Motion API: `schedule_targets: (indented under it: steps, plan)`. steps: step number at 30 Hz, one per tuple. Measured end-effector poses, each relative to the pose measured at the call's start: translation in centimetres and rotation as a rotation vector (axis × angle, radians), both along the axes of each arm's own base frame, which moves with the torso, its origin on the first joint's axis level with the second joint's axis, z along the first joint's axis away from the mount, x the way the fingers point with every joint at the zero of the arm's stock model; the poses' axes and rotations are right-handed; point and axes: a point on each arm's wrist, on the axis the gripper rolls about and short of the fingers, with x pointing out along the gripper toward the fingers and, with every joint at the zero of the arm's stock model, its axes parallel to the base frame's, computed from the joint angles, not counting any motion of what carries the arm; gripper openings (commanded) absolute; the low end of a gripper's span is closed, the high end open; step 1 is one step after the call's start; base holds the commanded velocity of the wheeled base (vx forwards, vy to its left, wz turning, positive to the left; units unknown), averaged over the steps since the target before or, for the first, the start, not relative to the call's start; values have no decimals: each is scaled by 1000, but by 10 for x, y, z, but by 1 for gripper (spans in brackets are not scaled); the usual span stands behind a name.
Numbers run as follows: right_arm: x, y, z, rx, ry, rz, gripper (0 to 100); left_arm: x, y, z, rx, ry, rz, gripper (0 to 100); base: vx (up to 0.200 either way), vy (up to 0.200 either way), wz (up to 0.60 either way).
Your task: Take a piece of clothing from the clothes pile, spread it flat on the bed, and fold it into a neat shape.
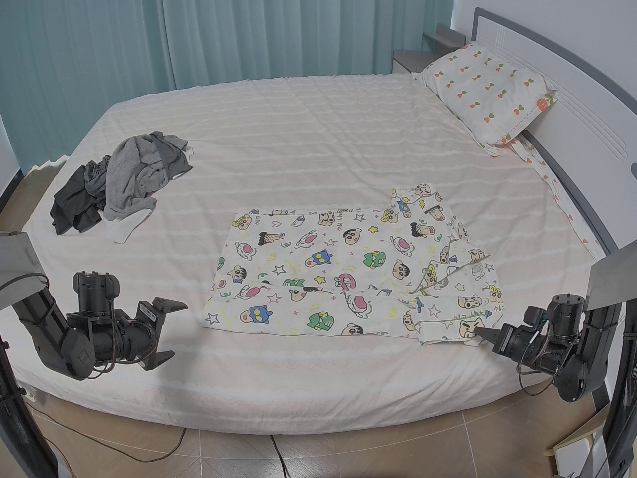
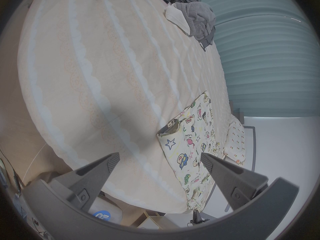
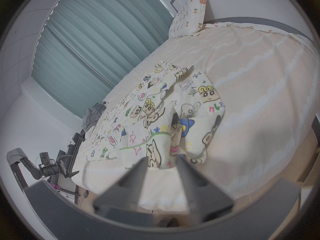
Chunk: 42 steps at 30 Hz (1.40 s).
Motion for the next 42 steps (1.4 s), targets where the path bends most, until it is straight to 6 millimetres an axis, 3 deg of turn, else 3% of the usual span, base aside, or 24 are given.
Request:
schedule_targets:
  steps: [5,10,15,19,23,32,42]
  plan:
    - [-6,0,7,-4,-7,-12,100,0,0,0,0,0,0,100,0,0,0]
    - [-10,4,33,21,-87,-8,100,0,0,0,0,0,0,100,0,0,0]
    - [-15,29,63,76,-182,73,100,0,0,0,2,-1,-3,100,0,0,0]
    - [-11,49,73,101,-214,137,100,-1,0,-1,2,2,-5,100,0,0,0]
    - [9,68,67,117,-193,181,100,-2,-1,-1,0,0,-9,100,0,0,0]
    - [47,115,29,180,-62,245,100,-8,-2,3,-12,-119,-31,100,0,0,0]
    - [74,131,14,166,6,244,100,-14,-2,-2,-16,-104,-38,100,0,0,0]
